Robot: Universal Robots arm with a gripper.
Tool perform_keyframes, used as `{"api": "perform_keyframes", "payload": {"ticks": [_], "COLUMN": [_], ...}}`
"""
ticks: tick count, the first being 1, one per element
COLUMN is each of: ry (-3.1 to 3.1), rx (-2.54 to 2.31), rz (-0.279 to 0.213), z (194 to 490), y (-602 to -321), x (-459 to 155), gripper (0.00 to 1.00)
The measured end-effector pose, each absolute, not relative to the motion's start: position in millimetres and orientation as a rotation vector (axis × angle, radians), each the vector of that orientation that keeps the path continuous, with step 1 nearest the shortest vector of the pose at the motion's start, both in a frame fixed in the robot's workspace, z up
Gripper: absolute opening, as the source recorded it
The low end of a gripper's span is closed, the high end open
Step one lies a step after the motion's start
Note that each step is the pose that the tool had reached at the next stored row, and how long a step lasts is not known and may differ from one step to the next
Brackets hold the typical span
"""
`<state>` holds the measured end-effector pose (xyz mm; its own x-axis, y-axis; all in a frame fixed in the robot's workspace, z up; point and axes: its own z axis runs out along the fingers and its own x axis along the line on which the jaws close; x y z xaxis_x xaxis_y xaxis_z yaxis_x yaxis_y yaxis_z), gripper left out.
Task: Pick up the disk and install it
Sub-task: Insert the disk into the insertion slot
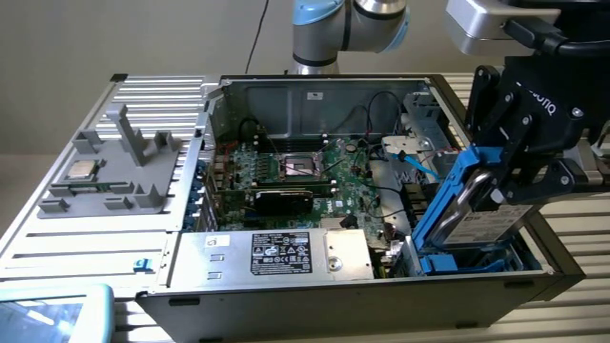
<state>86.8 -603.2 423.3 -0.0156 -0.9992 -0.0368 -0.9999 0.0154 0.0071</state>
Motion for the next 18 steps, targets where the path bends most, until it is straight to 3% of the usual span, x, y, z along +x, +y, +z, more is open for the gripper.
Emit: {"api": "perform_keyframes", "payload": {"ticks": [18], "ry": [2.215], "rx": [-2.181], "rz": [0.065], "z": [414.7], "y": [-607.4], "x": [87.0], "gripper": [0.37]}}
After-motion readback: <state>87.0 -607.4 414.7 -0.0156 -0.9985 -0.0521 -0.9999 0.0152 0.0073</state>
